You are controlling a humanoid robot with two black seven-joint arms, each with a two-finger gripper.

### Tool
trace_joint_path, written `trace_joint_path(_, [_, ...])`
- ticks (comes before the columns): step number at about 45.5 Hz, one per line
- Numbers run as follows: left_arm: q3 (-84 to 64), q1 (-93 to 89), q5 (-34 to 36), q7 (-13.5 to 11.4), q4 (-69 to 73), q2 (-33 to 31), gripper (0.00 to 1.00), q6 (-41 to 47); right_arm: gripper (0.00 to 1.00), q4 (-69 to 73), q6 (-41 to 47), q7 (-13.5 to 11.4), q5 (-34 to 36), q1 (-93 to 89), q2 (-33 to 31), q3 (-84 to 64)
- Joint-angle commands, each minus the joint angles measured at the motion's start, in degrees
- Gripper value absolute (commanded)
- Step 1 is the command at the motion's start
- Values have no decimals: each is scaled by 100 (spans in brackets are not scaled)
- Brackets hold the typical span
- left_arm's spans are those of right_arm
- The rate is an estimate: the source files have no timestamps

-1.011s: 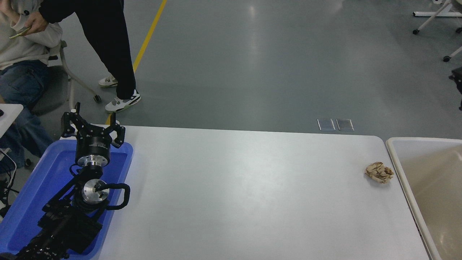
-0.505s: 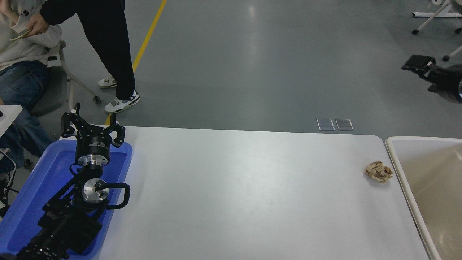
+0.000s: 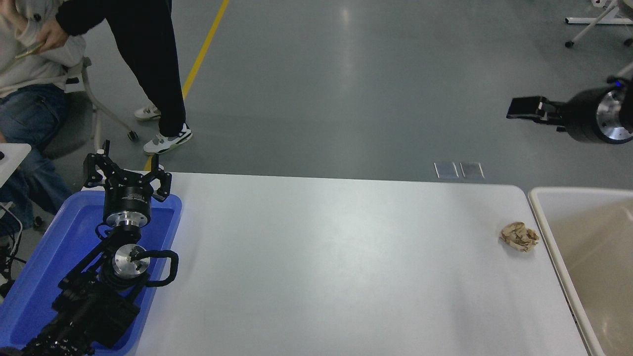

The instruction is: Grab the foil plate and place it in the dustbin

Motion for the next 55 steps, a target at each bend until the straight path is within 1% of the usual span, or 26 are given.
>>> trace_joint_path(1, [0, 0, -8, 0, 0, 0, 99, 0, 100, 486, 368, 110, 241, 778, 806, -551])
trace_joint_path(5, [0, 0, 1, 0, 0, 0, 99, 0, 100, 495, 825, 110, 794, 937, 1105, -551])
trace_joint_path(10, [0, 0, -8, 0, 0, 0, 99, 0, 100, 495, 1098, 110, 1384, 1139, 1544, -578])
trace_joint_path(17, [0, 0, -8, 0, 0, 0, 99, 0, 100, 495, 1468, 110, 1446, 1174, 1993, -586])
trace_joint_path(22, [0, 0, -8, 0, 0, 0, 99, 0, 100, 609, 1608, 110, 1446, 1157, 2187, -586])
trace_joint_path(34, [0, 0, -8, 0, 0, 0, 99, 0, 100, 803, 1898, 118, 1543, 1104, 2310, -586])
trace_joint_path(45, [0, 0, -8, 0, 0, 0, 99, 0, 100, 803, 2039, 118, 2184, 1218, 2547, -498])
trace_joint_path(52, [0, 0, -8, 0, 0, 0, 99, 0, 100, 803, 2522, 118, 2193, 1359, 2574, -463])
trace_joint_path(55, [0, 0, -8, 0, 0, 0, 99, 0, 100, 803, 2593, 110, 2176, 1359, 2574, -454])
